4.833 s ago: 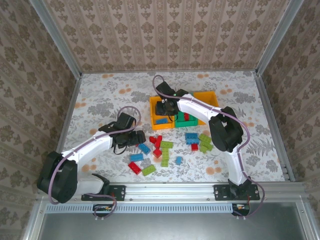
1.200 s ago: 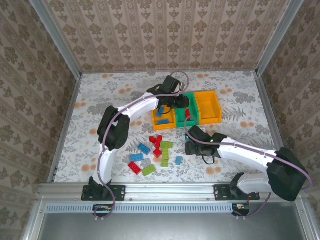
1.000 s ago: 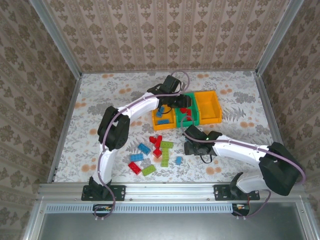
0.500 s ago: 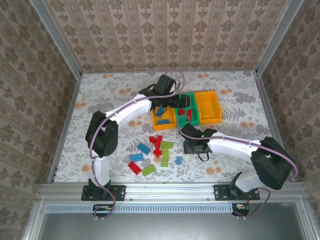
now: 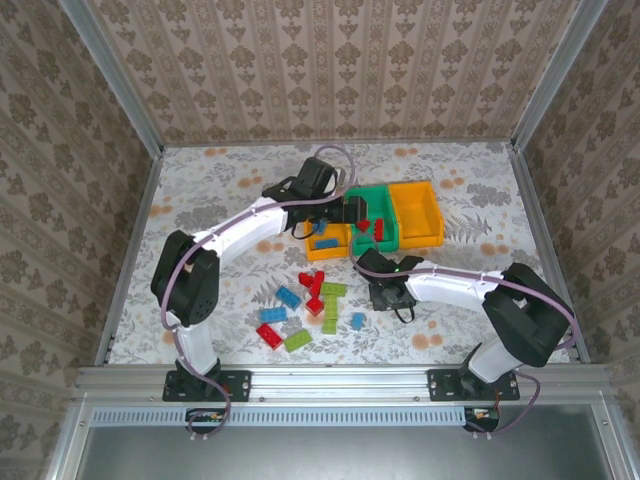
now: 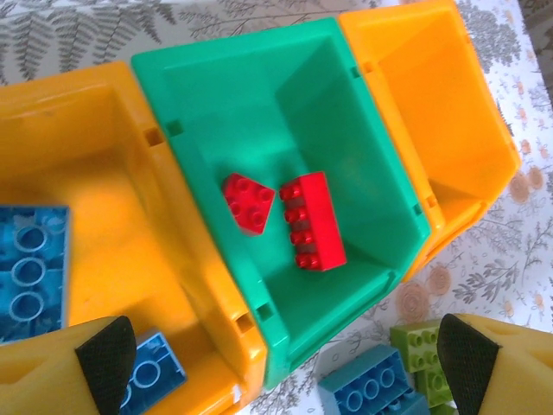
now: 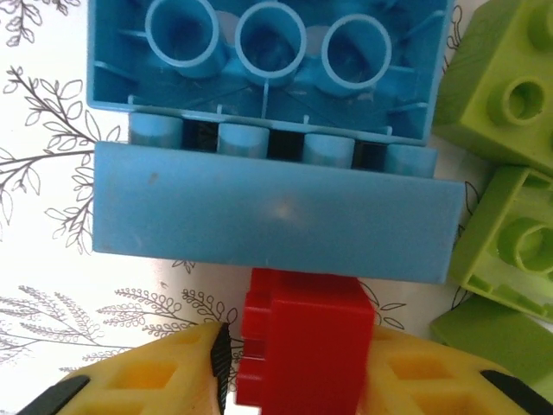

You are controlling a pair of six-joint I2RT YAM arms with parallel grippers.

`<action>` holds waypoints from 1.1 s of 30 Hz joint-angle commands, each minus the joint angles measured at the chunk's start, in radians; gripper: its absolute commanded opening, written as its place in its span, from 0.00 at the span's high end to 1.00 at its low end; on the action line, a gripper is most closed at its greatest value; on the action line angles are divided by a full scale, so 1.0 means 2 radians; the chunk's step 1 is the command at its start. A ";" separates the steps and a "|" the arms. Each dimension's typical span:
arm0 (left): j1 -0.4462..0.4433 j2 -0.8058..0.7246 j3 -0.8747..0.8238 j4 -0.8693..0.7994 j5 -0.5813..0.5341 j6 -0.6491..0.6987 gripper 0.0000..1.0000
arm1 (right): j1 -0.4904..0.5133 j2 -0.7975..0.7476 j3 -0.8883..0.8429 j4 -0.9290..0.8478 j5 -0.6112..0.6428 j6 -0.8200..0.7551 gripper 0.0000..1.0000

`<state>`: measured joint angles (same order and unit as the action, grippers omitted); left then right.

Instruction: Sort the legos into containers by color

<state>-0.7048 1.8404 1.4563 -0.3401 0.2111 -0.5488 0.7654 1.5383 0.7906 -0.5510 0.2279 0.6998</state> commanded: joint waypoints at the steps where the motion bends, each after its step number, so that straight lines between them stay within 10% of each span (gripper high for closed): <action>1: 0.007 -0.024 -0.015 0.011 -0.007 -0.002 0.06 | -0.003 0.000 0.015 -0.020 0.021 0.008 0.66; 15: 0.022 -0.113 -0.136 -0.004 -0.059 0.017 0.04 | -0.076 -0.055 0.103 -0.018 -0.033 -0.076 0.74; 33: 0.021 -0.245 -0.298 -0.014 -0.070 0.050 0.02 | -0.156 0.175 0.316 -0.021 -0.077 -0.116 0.68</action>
<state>-0.6659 1.4014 0.8936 -0.3599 0.0631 -0.4957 0.4583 1.8748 1.3773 -0.5644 0.0822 0.4820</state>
